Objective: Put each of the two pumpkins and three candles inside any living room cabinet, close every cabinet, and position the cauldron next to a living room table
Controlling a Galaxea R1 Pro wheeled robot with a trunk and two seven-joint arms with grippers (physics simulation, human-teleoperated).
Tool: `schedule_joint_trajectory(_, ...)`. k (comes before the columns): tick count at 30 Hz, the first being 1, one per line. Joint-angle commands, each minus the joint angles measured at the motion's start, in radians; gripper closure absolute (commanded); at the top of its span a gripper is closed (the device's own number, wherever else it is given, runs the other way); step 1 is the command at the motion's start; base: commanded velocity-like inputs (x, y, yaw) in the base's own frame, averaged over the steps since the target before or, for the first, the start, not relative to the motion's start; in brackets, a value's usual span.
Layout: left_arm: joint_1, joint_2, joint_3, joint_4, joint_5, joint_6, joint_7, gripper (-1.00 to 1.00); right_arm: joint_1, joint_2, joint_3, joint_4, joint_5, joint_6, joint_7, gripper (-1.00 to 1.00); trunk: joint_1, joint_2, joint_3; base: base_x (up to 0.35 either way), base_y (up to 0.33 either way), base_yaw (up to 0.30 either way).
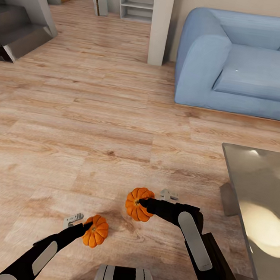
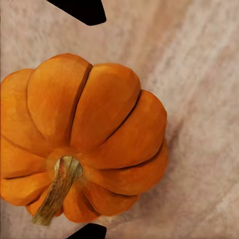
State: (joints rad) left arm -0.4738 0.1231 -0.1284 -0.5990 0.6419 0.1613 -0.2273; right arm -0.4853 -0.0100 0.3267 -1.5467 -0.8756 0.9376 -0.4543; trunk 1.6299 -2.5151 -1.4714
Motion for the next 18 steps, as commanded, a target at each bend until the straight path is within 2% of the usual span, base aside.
schedule_joint_trajectory(1, 0.0, 0.001, -0.004, -0.001, 0.01, 0.004, 0.0, -1.0, -0.001, -0.001, 0.002, -0.001, -0.009, 0.0, -0.011, 1.0, 0.0, -0.001, -0.005, 0.0, 0.0, 0.0)
schedule_joint_trajectory(3, 0.0, 0.002, -0.004, -0.001, 0.01, 0.004, 0.0, -1.0, -0.001, -0.001, 0.002, -0.001, -0.009, 0.0, -0.01, 1.0, 0.001, -0.001, -0.012, 0.0, 0.0, 0.0)
schedule_joint_trajectory(10, 0.0, 0.001, -0.004, -0.001, 0.01, 0.004, 0.0, -1.0, -0.001, -0.001, 0.002, -0.001, -0.009, -0.004, 0.012, 1.0, 0.001, -0.001, -0.012, 0.0, 0.0, 0.0)
schedule_joint_trajectory(12, 0.0, 0.001, -0.004, -0.001, 0.01, 0.004, 0.001, -1.0, -0.001, -0.002, 0.002, -0.001, -0.009, -0.007, 0.031, 1.0, 0.001, -0.001, -0.012, 0.0, 0.0, 0.0)
schedule_joint_trajectory(18, 0.0, 0.001, -0.004, -0.001, 0.009, 0.004, 0.002, -1.0, -0.001, -0.01, 0.0, -0.002, -0.009, -0.004, 0.151, 1.0, 0.001, -0.001, -0.012, 0.0, 0.0, 0.0)
